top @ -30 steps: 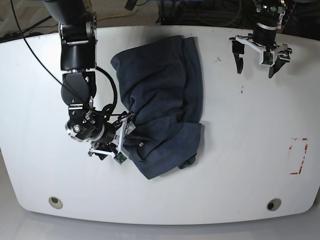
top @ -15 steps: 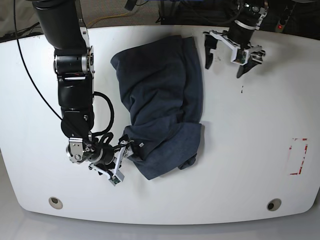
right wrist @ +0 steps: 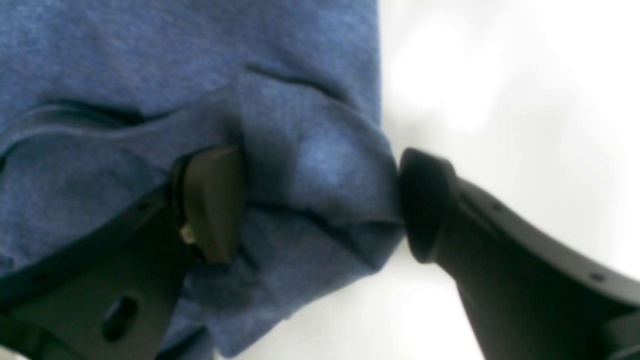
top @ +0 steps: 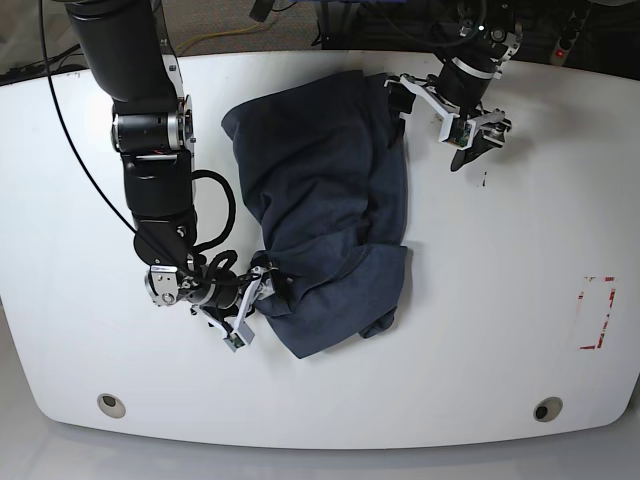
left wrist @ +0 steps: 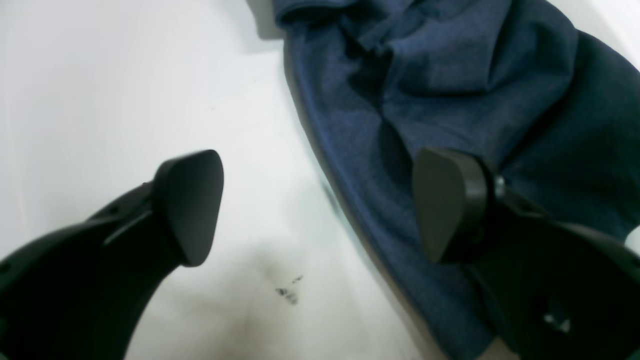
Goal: Fold the T-shirt properly
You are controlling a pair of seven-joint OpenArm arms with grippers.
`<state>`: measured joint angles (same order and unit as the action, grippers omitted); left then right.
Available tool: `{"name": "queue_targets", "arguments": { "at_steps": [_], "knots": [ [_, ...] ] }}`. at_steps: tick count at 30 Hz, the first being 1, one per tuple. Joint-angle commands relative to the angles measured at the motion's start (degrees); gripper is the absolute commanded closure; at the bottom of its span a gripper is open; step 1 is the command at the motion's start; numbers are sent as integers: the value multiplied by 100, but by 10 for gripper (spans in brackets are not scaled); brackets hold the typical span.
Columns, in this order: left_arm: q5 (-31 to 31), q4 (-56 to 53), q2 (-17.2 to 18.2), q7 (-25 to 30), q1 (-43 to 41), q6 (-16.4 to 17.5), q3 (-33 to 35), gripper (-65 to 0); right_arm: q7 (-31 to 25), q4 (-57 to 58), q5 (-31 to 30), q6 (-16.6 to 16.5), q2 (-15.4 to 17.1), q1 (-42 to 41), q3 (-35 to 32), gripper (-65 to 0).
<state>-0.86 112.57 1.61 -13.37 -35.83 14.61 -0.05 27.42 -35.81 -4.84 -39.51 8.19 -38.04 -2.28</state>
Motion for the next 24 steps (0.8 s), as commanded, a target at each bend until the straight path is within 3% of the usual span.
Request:
{"name": "queue_targets", "arguments": {
  "at_steps": [1,5,8,16,24],
  "knots": [
    [38,96,20,119,36,3,1,-554,-144,-107,-109,-49,-5,-218,13,-406],
    [38,26,20,110,80,3,36,-556,-144,-142,-118,-49,-5,-218,13,-197],
    [38,-62,20,40,159,3,256,-558,-91,-467,-118,-49,-5,-191,13,-90],
    [38,-238,-7,-918,783,3,1100,-560,753,-2076,-118,-49,30,486,31,-82],
    [38,-1249,-7,-1059,1293,-15,1232,-560,1517,-3992,-109,-49,39,1329,57,-81]
  ]
}}
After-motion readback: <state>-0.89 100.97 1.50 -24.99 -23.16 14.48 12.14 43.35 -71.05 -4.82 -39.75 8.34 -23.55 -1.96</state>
